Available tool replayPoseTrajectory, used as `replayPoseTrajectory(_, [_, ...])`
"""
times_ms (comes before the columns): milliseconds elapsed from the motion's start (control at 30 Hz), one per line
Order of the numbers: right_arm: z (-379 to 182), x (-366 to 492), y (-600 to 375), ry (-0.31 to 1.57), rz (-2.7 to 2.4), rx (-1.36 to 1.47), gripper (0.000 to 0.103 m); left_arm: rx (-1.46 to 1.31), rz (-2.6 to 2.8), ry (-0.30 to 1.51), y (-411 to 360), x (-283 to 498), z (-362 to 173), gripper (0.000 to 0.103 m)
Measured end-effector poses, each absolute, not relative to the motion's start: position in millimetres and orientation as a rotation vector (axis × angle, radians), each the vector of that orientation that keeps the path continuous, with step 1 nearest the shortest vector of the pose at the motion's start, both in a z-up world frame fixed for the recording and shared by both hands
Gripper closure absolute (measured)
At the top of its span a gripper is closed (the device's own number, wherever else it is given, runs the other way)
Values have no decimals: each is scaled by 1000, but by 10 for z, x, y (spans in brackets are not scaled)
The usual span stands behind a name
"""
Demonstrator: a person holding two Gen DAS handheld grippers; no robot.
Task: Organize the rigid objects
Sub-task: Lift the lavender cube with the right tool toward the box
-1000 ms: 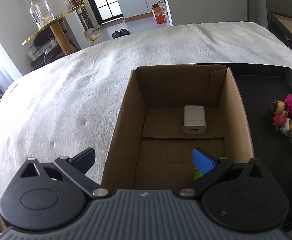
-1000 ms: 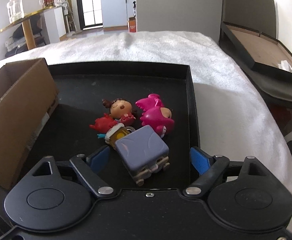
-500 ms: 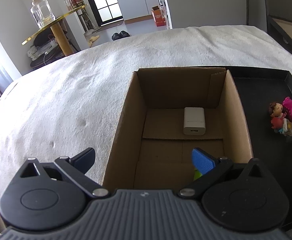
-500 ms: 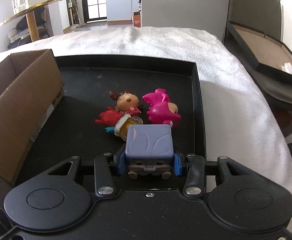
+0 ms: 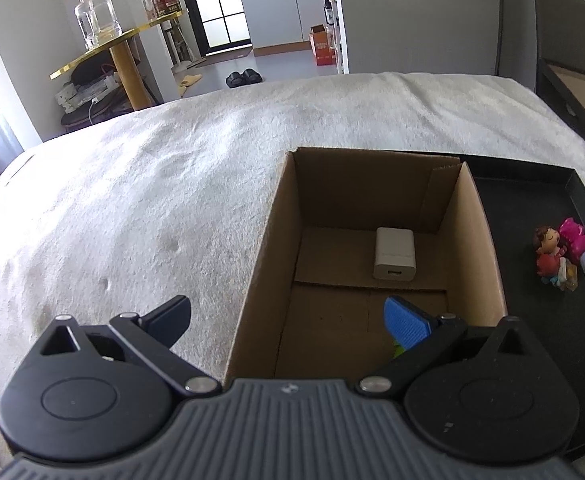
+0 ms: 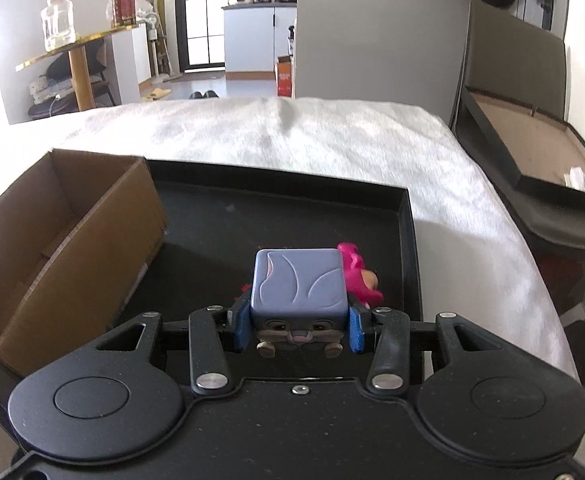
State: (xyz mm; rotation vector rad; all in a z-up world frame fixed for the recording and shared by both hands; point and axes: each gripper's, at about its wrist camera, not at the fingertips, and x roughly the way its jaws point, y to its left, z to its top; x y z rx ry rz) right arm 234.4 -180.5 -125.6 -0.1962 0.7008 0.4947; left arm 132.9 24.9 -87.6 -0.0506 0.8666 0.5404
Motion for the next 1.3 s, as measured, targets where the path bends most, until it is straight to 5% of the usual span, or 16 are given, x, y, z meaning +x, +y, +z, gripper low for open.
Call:
replayPoseTrajectory(533, [-1021, 2195, -1501, 606, 557, -217, 60, -91, 508, 802, 394, 1166, -866, 8])
replayPoseTrajectory(767, [-950, 2108, -1341, 573, 579, -227, 60, -128, 485, 789, 473, 1110, -882, 26])
replayPoseTrajectory(1100, [-855, 2032, -1122, 525, 610, -239, 60, -180, 453, 797, 577, 1033, -953, 66])
replayPoseTrajectory(1300, [-843, 1982, -1014, 520, 629, -258, 60, -195, 438, 806, 624, 1028, -1000, 79])
